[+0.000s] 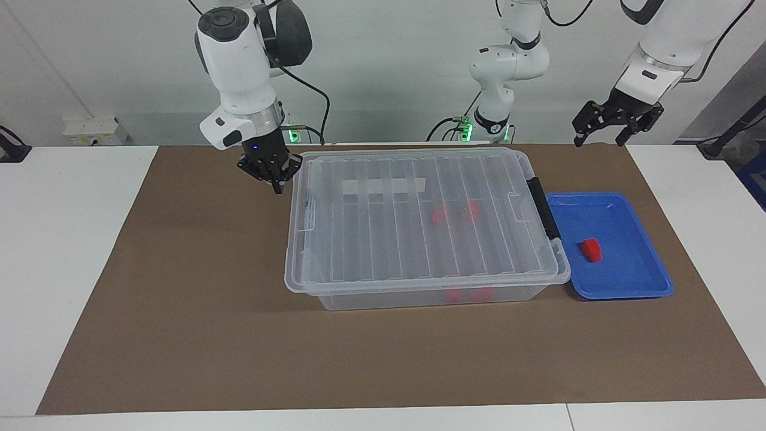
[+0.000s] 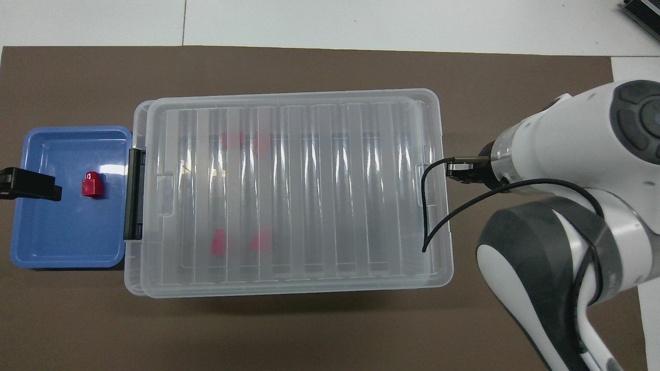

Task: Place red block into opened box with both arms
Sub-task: 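Move the right gripper over the clear lid's edge nearest it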

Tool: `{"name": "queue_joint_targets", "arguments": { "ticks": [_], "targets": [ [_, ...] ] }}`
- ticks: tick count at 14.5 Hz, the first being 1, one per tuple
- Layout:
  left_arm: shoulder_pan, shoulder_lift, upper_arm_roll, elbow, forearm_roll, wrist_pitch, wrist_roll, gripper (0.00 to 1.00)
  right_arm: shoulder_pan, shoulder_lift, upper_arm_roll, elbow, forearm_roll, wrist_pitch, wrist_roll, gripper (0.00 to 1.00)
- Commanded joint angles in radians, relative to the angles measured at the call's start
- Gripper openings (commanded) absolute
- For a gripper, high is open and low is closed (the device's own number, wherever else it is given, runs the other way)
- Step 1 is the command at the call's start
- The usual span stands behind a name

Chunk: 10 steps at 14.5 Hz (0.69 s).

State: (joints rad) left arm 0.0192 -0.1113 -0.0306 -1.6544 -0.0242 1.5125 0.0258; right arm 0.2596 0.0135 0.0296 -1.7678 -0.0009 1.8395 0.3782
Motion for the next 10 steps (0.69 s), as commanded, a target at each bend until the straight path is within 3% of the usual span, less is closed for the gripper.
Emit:
{"name": "queue_joint_targets", "arguments": {
  "ticks": [1, 5, 10],
  "targets": [
    [0.008, -0.018, -0.002, -0.015, -0.003, 0.002, 0.016, 1.0, 0.016, 0.034, -0.002, -0.016, -0.01, 0.065, 0.031, 0.0],
    [0.008, -0.018, -0.002, -0.015, -0.003, 0.002, 0.016, 1.0, 0.069, 0.094, -0.002, -0.016, -0.016, 0.125, 0.067, 0.0],
    [0.008, -0.018, -0.002, -0.015, -0.003, 0.002, 0.016, 1.0, 0.063, 0.103, -0.004, -0.019, -0.016, 0.13, 0.073, 0.0]
  ]
}}
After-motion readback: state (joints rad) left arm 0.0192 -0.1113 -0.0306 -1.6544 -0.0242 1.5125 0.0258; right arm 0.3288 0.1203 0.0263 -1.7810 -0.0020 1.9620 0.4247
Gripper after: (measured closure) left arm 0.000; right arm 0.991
